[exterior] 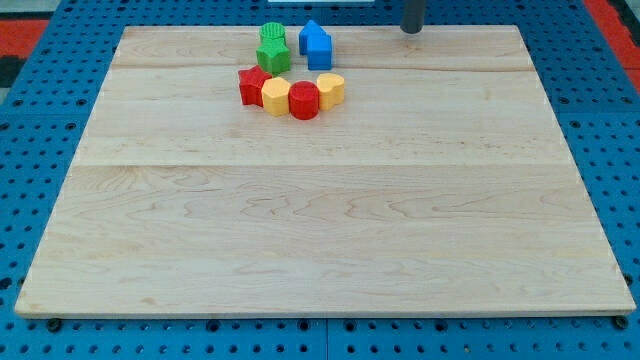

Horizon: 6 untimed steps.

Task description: Move the arm to the right of the yellow heart

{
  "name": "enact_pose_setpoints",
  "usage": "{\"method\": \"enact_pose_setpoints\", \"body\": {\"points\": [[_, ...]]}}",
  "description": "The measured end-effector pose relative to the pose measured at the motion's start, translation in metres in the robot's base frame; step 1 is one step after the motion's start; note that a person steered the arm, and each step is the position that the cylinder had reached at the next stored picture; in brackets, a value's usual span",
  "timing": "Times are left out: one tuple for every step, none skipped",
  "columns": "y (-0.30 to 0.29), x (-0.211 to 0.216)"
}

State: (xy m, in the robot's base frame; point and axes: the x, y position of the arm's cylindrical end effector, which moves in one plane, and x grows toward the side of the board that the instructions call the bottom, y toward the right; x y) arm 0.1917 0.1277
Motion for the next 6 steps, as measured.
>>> {"method": "enact_pose_setpoints", "body": {"points": [[-0.001, 0.000], [-0.036, 0.001], [-0.071, 0.001], [-0.042, 0.027], [-0.045, 0.087], [-0.059, 0.106]]}}
